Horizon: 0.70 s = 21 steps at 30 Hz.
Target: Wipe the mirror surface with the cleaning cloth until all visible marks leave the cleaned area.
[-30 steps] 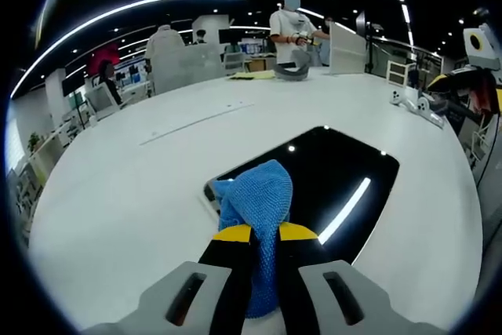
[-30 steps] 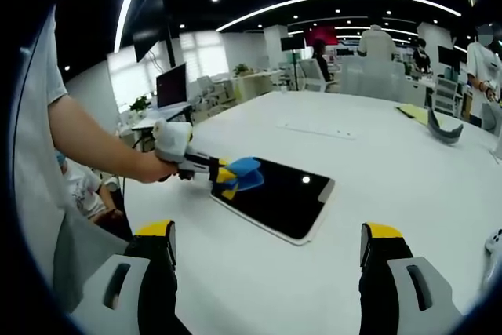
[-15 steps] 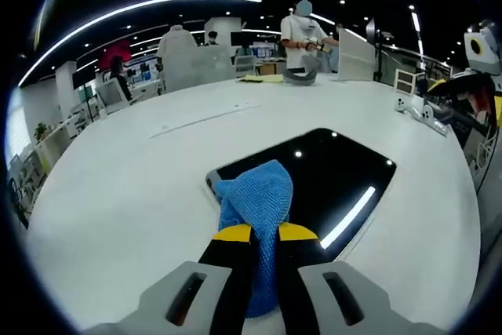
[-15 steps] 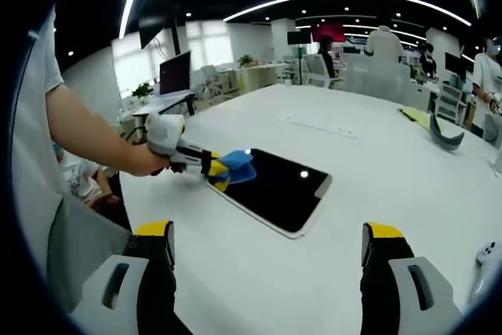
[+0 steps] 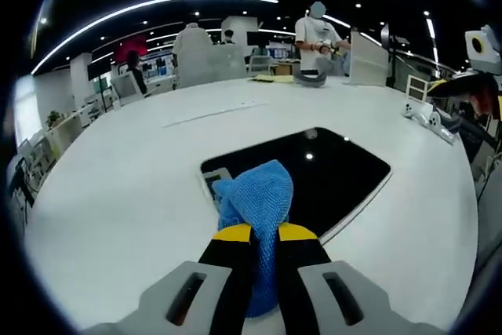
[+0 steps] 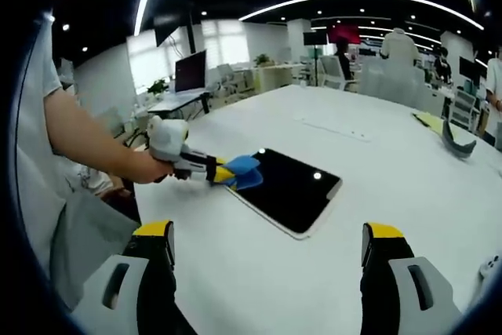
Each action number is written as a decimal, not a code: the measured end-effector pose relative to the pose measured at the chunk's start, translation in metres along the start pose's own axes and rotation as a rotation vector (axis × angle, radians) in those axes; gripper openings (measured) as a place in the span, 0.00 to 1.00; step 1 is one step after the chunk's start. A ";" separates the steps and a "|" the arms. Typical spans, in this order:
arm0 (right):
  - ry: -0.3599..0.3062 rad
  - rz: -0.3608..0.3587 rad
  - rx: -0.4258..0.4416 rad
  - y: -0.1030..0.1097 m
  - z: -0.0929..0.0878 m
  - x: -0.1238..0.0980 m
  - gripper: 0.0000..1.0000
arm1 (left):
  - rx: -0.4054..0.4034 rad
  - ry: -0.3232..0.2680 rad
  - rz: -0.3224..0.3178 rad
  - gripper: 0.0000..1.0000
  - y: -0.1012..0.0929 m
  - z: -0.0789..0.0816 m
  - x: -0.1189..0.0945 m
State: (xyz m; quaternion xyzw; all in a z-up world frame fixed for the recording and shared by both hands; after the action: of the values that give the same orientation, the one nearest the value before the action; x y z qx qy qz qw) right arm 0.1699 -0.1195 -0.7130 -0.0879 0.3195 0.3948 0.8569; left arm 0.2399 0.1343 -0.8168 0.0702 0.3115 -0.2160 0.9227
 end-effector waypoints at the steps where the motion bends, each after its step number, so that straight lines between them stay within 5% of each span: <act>1: 0.000 0.005 -0.007 0.000 0.000 -0.001 1.00 | -0.005 0.000 0.004 0.07 -0.002 -0.001 -0.001; 21: -0.015 0.061 -0.011 -0.028 -0.018 -0.021 1.00 | -0.046 0.010 0.052 0.07 -0.040 0.001 0.006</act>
State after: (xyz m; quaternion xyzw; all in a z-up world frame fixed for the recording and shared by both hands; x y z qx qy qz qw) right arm 0.1713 -0.1584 -0.7166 -0.0796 0.3133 0.4233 0.8464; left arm 0.2272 0.0958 -0.8193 0.0579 0.3190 -0.1842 0.9279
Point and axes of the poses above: the point that each gripper's makers call its tool centre point, and the gripper's own axes: x roughly forward along the fingers, y roughly to its left, z roughly out of its top, the point moved 4 cm from there along -x, roughly backward along the fingers, and after that the axes turned 6 degrees about y, right-handed, at the moved point
